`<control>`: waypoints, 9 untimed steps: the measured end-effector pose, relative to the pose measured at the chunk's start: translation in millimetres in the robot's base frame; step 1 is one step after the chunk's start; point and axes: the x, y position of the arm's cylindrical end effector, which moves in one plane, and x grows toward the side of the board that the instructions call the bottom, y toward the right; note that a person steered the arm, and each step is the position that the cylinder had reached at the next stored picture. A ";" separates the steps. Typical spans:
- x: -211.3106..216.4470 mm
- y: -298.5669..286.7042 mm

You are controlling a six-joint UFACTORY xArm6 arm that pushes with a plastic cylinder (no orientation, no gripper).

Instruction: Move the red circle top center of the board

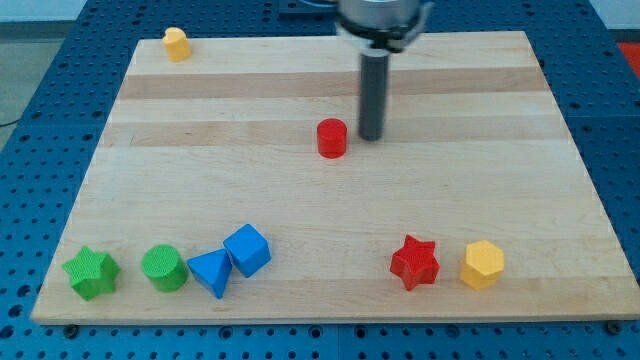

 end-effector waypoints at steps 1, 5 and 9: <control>44.9 33.9; 6.0 -61.0; -58.5 -79.6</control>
